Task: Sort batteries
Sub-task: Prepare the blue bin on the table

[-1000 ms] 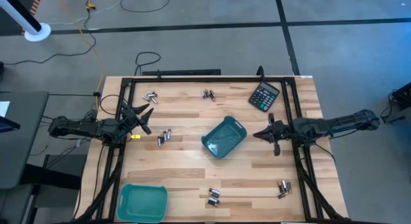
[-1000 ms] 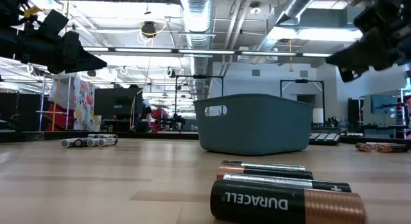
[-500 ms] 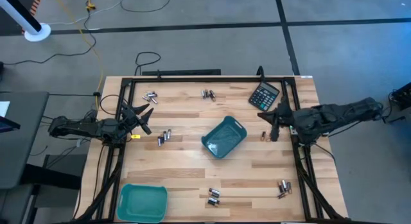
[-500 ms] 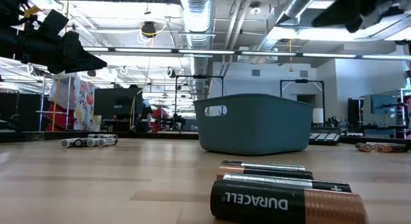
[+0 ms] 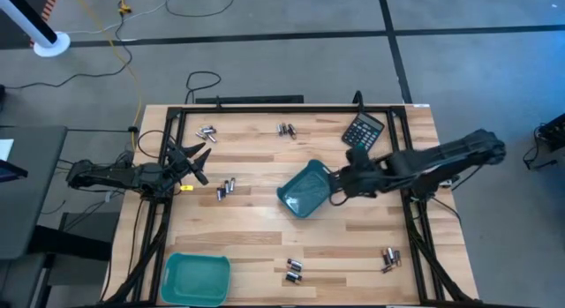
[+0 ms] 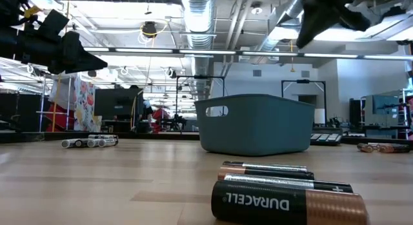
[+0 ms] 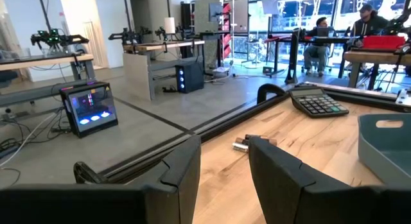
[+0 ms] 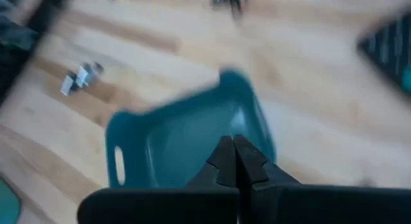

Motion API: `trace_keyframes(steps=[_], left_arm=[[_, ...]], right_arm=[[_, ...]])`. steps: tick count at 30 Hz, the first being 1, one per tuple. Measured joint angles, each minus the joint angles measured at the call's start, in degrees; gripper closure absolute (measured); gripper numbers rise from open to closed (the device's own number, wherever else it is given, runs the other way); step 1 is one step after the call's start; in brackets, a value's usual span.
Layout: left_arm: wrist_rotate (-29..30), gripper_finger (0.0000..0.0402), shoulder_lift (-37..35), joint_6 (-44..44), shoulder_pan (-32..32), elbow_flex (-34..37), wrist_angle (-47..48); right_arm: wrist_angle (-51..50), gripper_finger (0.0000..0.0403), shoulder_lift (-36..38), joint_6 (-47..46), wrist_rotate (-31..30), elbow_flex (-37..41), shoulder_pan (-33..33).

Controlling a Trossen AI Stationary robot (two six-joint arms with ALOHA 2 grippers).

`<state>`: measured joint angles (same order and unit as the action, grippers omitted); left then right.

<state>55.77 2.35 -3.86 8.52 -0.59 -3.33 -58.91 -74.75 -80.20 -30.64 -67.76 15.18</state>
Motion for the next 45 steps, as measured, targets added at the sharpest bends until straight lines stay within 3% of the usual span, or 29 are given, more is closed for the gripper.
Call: trace_keyframes(steps=[8, 14, 18, 24, 37, 45], left_arm=[[0.0, 0.0276, 0.0, 0.0, 0.0, 0.0, 0.0], [0.0, 0.0276, 0.0, 2.4, 0.0, 0.0, 0.0], [0.0, 0.0276, 0.0, 5.3, 0.0, 0.0, 0.0], [-2.3, 0.0276, 0.0, 10.4, 0.0, 0.0, -0.3], [-3.4, 0.0276, 0.0, 5.7, 0.0, 0.0, -0.3], [-3.4, 0.0276, 0.0, 6.0, 0.0, 0.0, -0.4]], right_arm=[[-15.8, 0.0403, -12.4, -23.9, 11.1, -10.8, 0.1], [-15.8, 0.0402, -16.8, -41.2, 17.3, -12.7, 0.2], [-14.3, 0.0390, -19.1, -49.8, 17.7, -12.6, 0.2], [-10.2, 0.0348, -21.0, -51.5, 19.0, -12.6, -0.9], [-7.9, 0.0264, -25.5, -50.4, 20.5, -12.6, -5.2], [-6.7, 0.0232, -28.2, -50.3, 24.9, -12.6, -5.8]])
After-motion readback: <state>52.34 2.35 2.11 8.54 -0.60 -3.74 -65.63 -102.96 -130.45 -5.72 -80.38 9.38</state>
